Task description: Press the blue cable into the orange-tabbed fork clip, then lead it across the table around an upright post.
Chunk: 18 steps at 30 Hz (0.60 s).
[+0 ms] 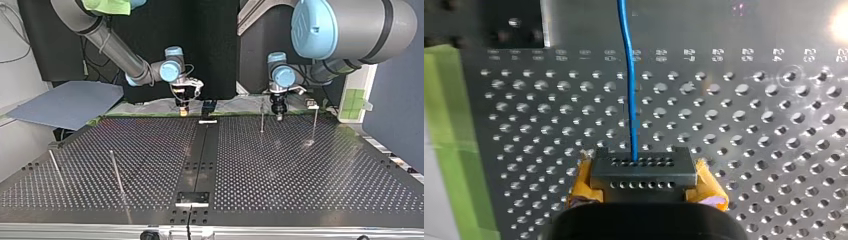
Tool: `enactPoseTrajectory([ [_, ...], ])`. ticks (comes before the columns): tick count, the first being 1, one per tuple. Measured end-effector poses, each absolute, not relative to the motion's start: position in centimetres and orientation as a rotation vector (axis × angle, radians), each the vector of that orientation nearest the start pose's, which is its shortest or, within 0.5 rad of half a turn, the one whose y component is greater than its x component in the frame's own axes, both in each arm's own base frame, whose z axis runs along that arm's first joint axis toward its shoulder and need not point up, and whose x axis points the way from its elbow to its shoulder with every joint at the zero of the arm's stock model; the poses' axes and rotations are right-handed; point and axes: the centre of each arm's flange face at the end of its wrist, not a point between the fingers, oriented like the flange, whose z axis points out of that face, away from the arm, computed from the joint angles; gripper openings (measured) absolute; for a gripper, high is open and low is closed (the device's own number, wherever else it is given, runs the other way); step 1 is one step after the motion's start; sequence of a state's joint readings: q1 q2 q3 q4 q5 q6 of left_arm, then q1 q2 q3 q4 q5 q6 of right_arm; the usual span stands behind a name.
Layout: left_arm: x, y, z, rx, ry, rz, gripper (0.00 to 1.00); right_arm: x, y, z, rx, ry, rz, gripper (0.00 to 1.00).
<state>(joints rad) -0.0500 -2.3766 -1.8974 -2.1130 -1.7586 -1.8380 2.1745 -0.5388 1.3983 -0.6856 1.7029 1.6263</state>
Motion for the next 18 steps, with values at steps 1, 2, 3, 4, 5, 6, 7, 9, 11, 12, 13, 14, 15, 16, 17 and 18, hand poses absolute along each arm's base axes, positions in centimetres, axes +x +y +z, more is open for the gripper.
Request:
enactPoseTrajectory([
  [1, 55.4, -14.1, -0.7, -0.324, 1.642, -0.082, 0.0, 49.7, -51.2, -3.0, 1.687, -1.076, 1.451, 0.0],
  [2, 55.5, -14.0, -0.7, -0.327, 1.641, -0.082, 0.0, 49.7, -51.4, -2.8, 1.684, -1.077, 1.451, 0.0],
  [3, 55.6, -13.8, -0.7, -0.33, 1.641, -0.081, 0.0, 49.6, -51.8, -2.7, 1.679, -1.079, 1.451, 0.0],
  [4, 55.6, -13.7, -0.7, -0.332, 1.64, -0.079, 0.0, 49.6, -52.0, -2.6, 1.676, -1.08, 1.45, 0.0],
  [5, 55.7, -13.5, -0.7, -0.335, 1.64, -0.076, 0.0, 49.5, -52.2, -2.5, 1.672, -1.082, 1.45, 0.0],
  [6, 55.7, -13.3, -0.7, -0.337, 1.639, -0.074, 0.0, 49.2, -52.5, -2.4, 1.667, -1.086, 1.448, 0.0],
  [7, 55.8, -13.2, -0.7, -0.339, 1.639, -0.072, 0.0, 49.0, -52.8, -2.4, 1.662, -1.089, 1.447, 0.0],
  [9, 55.8, -12.8, -0.7, -0.344, 1.638, -0.065, 0.0, 48.6, -53.3, -2.3, 1.655, -1.095, 1.441, 0.0],
  [11, 55.9, -12.5, -0.7, -0.352, 1.638, -0.053, 0.0, 48.3, -53.6, -2.3, 1.651, -1.099, 1.437, 0.0],
  [12, 55.9, -12.3, -0.7, -0.357, 1.637, -0.046, 0.0, 48.1, -53.7, -2.3, 1.65, -1.101, 1.435, 0.0],
  [13, 55.9, -12.2, -0.7, -0.363, 1.636, -0.041, 0.0, 48.0, -53.8, -2.3, 1.648, -1.102, 1.434, 0.0],
  [14, 55.9, -12.1, -0.7, -0.369, 1.633, -0.036, 0.0, 47.9, -53.9, -2.3, 1.647, -1.102, 1.434, 0.0],
  [15, 55.9, -12.0, -0.7, -0.374, 1.633, -0.036, 0.0, 47.9, -54.0, -2.3, 1.646, -1.103, 1.433, 0.0],
  [16, 55.9, -12.0, -0.7, -0.378, 1.634, -0.038, 0.0, 47.8, -54.0, -2.3, 1.645, -1.103, 1.433, 0.0],
  [17, 55.9, -12.0, -0.7, -0.379, 1.639, -0.04, 0.0, 47.8, -54.0, -2.3, 1.645, -1.102, 1.433, 0.0],
  [18, 55.8, -12.1, -0.8, -0.376, 1.643, -0.041, 0.0, 47.8, -54.0, -2.3, 1.646, -1.102, 1.433, 0.0],
])
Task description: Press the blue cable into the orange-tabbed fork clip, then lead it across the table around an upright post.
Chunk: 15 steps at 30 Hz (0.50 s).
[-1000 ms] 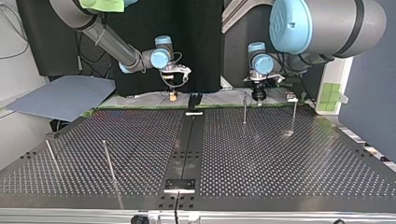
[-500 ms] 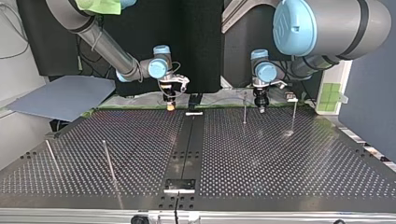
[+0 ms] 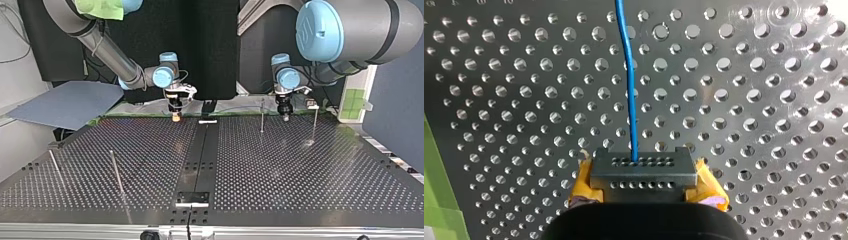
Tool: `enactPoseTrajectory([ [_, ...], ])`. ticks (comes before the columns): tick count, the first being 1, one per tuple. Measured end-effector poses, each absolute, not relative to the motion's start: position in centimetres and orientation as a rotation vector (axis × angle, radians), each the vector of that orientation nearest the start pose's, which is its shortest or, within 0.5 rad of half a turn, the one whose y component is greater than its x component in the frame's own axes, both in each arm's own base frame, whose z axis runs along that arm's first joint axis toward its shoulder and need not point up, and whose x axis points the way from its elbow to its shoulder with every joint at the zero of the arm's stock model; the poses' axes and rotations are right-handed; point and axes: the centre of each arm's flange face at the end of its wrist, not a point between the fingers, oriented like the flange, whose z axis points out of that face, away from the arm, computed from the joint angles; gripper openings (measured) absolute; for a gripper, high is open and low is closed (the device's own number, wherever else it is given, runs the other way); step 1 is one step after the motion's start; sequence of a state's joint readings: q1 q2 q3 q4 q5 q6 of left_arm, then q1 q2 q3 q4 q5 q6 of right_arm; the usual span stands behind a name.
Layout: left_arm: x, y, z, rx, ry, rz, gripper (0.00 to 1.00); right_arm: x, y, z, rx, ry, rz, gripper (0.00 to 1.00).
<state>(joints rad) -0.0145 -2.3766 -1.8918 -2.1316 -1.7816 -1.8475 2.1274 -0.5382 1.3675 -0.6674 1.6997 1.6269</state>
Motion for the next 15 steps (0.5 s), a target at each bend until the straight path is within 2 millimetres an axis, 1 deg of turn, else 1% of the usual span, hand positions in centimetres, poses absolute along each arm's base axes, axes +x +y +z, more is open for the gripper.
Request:
enactPoseTrajectory([
  [1, 55.8, -12.1, -0.8, -0.37, 1.648, -0.042, 0.11, 47.8, -54.0, -2.3, 1.647, -1.101, 1.434, 0.0],
  [2, 55.8, -12.1, -0.9, -0.36, 1.657, -0.042, 0.35, 47.8, -54.0, -2.3, 1.649, -1.101, 1.434, 0.0],
  [3, 55.7, -12.2, -0.9, -0.35, 1.664, -0.042, 0.35, 47.8, -54.0, -2.3, 1.65, -1.101, 1.434, 0.0],
  [4, 55.7, -12.3, -1.0, -0.339, 1.674, -0.042, 0.51, 47.8, -54.0, -2.4, 1.652, -1.101, 1.433, 0.0],
  [5, 55.5, -12.3, -1.1, -0.323, 1.688, -0.041, 0.75, 47.8, -54.0, -2.4, 1.653, -1.101, 1.433, 0.0],
  [6, 55.5, -12.4, -1.1, -0.31, 1.699, -0.041, 0.75, 47.8, -54.0, -2.4, 1.654, -1.101, 1.432, 0.0],
  [7, 55.4, -12.5, -1.2, -0.296, 1.71, -0.041, 0.9, 47.8, -54.0, -2.4, 1.655, -1.101, 1.432, 0.0],
  [8, 55.3, -12.6, -1.3, -0.277, 1.726, -0.041, 1.0, 47.8, -54.0, -2.4, 1.655, -1.101, 1.432, 0.0],
  [15, 54.5, -13.2, -1.9, -0.17, 1.812, -0.044, 1.0, 47.9, -53.8, -2.5, 1.666, -1.104, 1.426, 0.0],
])
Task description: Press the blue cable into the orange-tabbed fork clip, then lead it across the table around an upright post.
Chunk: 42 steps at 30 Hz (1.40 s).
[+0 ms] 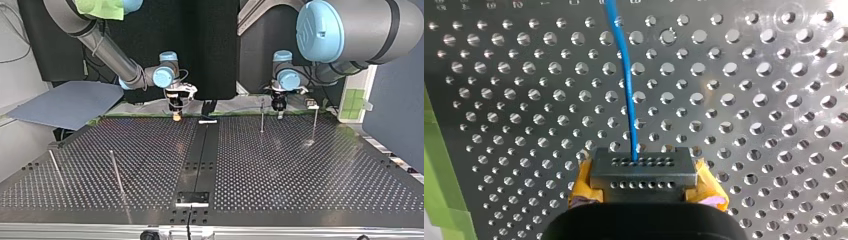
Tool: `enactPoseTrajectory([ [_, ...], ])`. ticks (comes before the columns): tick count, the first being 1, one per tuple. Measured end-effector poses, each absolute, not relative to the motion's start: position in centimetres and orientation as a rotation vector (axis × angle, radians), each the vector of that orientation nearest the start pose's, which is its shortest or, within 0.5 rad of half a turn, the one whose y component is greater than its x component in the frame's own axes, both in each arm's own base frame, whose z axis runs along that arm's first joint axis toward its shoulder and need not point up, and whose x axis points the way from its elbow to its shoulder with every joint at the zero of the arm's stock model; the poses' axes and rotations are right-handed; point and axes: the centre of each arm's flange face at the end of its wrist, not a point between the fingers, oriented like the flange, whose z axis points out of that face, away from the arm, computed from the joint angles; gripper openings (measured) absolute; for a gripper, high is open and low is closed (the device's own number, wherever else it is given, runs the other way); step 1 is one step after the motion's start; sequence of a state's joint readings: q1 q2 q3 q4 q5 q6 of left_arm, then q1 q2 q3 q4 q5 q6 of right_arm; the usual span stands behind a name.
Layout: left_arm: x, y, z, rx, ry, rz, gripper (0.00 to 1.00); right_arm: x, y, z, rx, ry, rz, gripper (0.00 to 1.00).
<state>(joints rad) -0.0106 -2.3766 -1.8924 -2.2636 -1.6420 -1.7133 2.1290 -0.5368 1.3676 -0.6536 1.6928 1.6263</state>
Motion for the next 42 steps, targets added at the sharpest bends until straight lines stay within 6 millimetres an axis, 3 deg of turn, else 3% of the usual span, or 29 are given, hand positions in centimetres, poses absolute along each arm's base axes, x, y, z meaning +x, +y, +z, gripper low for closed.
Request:
enactPoseTrajectory([
  [10, 51.3, -13.7, -2.9, -0.053, 1.951, -0.077, 1.0, 47.9, -53.5, -2.6, 1.678, -1.106, 1.42, 0.0],
  [22, 48.3, -14.1, 0.6, -0.071, 1.892, -0.196, 1.0, 48.1, -53.4, -2.7, 1.678, -1.111, 1.424, 0.0],
  [34, 43.8, -14.8, 2.9, -0.027, 1.915, -0.226, 1.0, 48.1, -53.4, -2.7, 1.68, -1.111, 1.424, 0.0],
  [42, 43.6, -15.7, 3.2, -0.02, 1.861, -0.248, 1.0, 48.2, -53.3, -2.7, 1.683, -1.11, 1.428, 0.0],
])
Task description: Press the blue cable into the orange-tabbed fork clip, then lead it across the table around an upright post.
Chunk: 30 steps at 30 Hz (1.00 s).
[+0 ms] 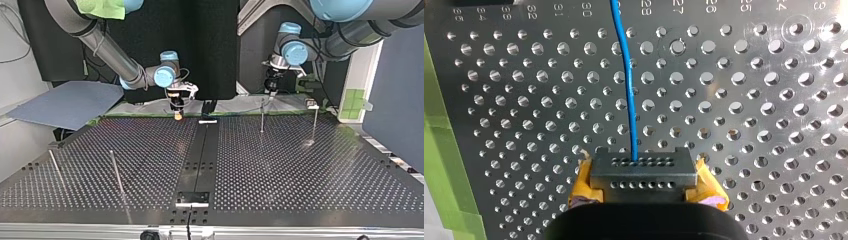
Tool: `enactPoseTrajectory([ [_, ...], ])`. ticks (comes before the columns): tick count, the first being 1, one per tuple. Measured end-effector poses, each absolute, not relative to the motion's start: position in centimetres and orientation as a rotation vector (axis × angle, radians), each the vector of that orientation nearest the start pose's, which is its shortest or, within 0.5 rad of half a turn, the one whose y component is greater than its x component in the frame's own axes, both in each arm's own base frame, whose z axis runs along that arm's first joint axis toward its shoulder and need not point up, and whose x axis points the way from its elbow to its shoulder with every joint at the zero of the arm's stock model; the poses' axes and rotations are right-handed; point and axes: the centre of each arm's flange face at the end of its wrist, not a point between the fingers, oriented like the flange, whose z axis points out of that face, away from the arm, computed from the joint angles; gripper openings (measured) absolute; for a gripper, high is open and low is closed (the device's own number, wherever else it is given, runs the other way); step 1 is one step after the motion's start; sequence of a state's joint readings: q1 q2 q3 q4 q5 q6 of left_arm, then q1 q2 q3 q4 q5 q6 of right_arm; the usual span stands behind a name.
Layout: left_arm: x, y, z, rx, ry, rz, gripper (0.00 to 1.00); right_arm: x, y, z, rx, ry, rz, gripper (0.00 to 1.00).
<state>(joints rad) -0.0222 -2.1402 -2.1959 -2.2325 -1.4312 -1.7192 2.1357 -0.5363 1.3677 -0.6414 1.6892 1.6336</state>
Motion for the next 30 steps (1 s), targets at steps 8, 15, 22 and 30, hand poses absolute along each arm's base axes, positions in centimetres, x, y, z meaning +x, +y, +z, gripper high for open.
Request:
enactPoseTrajectory([
  [8, 43.9, -16.7, 3.6, -0.035, 1.795, -0.203, 1.0, 48.2, -53.3, -2.7, 1.684, -1.11, 1.429, 0.0],
  [15, 42.8, -17.3, 3.3, -0.044, 1.772, -0.147, 1.0, 48.2, -53.3, -2.7, 1.684, -1.11, 1.429, 0.0],
  [22, 41.8, -18.1, 1.5, -0.031, 1.77, -0.135, 1.0, 48.1, -53.3, -2.7, 1.682, -1.116, 1.431, 0.0],
  [30, 42.1, -18.9, 0.1, -0.016, 1.738, -0.149, 1.0, 48.2, -53.3, -2.7, 1.682, -1.116, 1.433, 0.0],
])
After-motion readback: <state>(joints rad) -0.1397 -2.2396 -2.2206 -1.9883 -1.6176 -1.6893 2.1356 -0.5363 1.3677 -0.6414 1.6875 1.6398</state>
